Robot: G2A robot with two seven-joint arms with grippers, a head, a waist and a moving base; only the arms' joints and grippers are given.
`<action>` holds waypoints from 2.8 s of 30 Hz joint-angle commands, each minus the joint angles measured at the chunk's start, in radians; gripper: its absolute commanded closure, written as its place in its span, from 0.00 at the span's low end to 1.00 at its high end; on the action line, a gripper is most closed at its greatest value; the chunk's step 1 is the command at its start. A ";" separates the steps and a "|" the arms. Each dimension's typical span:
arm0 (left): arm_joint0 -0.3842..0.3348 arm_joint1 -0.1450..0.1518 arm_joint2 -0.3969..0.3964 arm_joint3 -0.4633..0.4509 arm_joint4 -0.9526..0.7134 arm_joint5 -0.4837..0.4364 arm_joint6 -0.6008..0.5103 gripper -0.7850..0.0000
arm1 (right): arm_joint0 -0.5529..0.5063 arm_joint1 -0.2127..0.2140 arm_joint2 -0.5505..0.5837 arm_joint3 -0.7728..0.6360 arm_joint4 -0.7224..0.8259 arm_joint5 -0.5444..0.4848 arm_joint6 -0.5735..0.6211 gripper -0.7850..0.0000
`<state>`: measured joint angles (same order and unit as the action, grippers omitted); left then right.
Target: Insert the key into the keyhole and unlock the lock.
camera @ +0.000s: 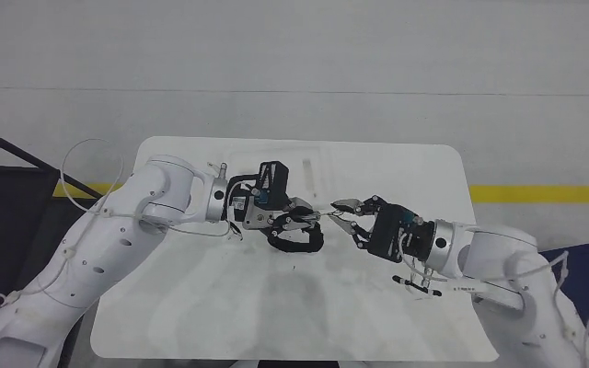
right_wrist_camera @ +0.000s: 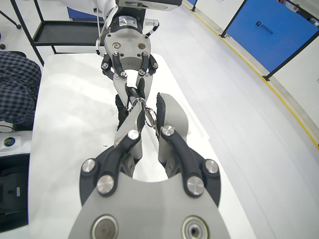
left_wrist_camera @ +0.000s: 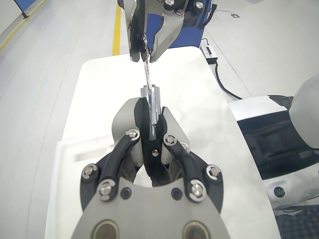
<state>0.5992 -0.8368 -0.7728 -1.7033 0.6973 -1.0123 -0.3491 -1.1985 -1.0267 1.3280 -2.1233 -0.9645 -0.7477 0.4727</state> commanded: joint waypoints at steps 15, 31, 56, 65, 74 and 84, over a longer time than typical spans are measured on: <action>0.008 -0.002 -0.002 -0.003 0.084 0.000 0.041 1.00 | -0.011 0.012 0.018 -0.012 0.345 0.158 0.231 0.00; 0.015 -0.069 0.142 0.080 0.348 0.084 -0.006 1.00 | -0.157 0.034 0.262 -0.005 0.490 0.217 0.165 0.00; -0.091 -0.195 0.246 0.337 0.337 0.000 0.209 0.00 | -0.157 0.041 0.246 0.123 0.529 0.138 0.103 0.00; -0.224 -0.130 0.188 0.376 0.295 0.000 0.360 0.00 | -0.020 0.040 0.176 0.283 0.484 0.021 0.074 0.00; -0.392 -0.068 0.209 0.456 0.203 0.000 0.448 0.00 | 0.254 0.034 0.065 0.507 0.490 -0.149 0.102 0.00; -0.544 -0.039 0.335 0.539 0.081 0.000 0.538 0.00 | 0.471 0.028 -0.009 0.675 0.395 -0.265 0.061 0.00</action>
<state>0.0687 -0.8776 -0.4541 -1.1736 0.7895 -1.0123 0.1831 -0.7395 -0.9981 1.3270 -1.4537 -0.5534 -1.0138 0.5439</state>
